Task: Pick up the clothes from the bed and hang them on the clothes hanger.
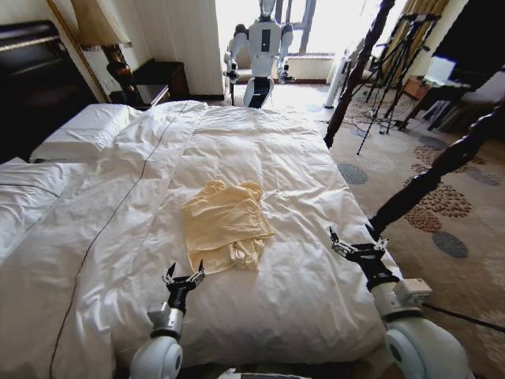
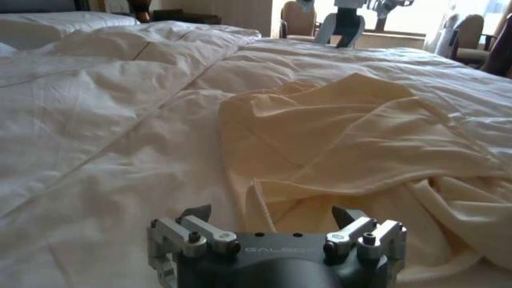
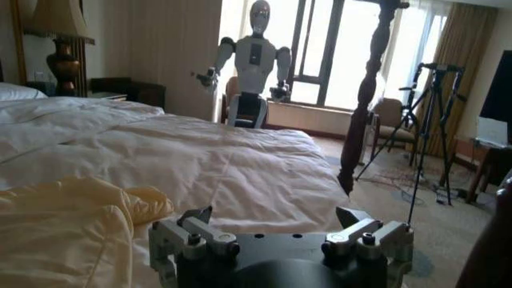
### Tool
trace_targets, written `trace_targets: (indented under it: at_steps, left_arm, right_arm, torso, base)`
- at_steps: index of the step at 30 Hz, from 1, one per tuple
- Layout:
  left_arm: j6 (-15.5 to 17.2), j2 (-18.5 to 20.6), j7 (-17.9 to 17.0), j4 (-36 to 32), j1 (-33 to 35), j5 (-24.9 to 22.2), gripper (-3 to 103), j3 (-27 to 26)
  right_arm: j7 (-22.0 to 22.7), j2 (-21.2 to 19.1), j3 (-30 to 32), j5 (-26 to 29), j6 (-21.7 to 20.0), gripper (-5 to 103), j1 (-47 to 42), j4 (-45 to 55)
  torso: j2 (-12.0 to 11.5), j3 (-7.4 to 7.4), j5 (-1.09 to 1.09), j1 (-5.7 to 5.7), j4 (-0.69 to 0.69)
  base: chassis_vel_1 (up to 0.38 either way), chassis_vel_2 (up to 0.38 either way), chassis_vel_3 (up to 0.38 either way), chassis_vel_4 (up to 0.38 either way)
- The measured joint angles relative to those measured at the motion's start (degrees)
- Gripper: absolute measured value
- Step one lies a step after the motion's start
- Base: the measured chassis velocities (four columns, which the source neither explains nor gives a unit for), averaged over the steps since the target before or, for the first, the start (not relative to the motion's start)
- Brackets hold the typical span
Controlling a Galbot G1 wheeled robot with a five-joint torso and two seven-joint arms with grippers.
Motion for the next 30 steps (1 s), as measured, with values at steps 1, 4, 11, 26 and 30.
trace_targets:
  at_steps: [1, 4, 11, 26, 30]
  left_arm:
    - [0.0, 0.0, 0.0, 0.0, 0.0, 0.0, 100, 0.0]
    - [0.29, 0.65, -0.59, 2.79, -2.13, 1.03, 100, 0.01]
    - [-1.43, 1.15, -0.73, 5.38, -4.74, 1.26, 90, 0.1]
    - [-3.45, 3.34, 1.6, 7.3, -6.01, 0.69, 48, 0.56]
    - [-4.04, 3.81, 2.0, 7.95, -6.25, -0.3, 40, 0.95]
  right_arm:
    - [0.0, 0.0, 0.0, 0.0, 0.0, 100, 0.0, 0.0]
    - [0.66, -0.5, -0.44, 0.04, -0.12, 100, 0.12, -0.68]
    - [2.52, -0.61, -0.78, -0.49, -0.18, 100, 0.16, -1.47]
    - [4.61, -0.22, -2.01, -0.38, -1.19, 100, 0.92, -2.35]
    - [5.37, 0.02, -2.11, -0.37, -1.14, 100, 1.02, -2.51]
  torso:
    - [0.0, 0.0, 0.0, 0.0, 0.0]
    - [0.0, 0.0, 0.0, 0.0, -0.03]
    - [0.0, 0.0, 0.0, 0.0, -0.02]
    - [0.0, -0.01, 0.0, 0.0, -0.02]
    - [0.0, -0.01, 0.0, 0.0, -0.02]
  base:
    - [0.0, 0.0, 0.0, 0.0]
    - [0.0, 0.0, 0.0, 0.0]
    - [0.0, 0.0, 0.0, 0.0]
    - [0.0, 0.0, 0.0, 0.0]
    - [0.0, 0.0, 0.0, 0.0]
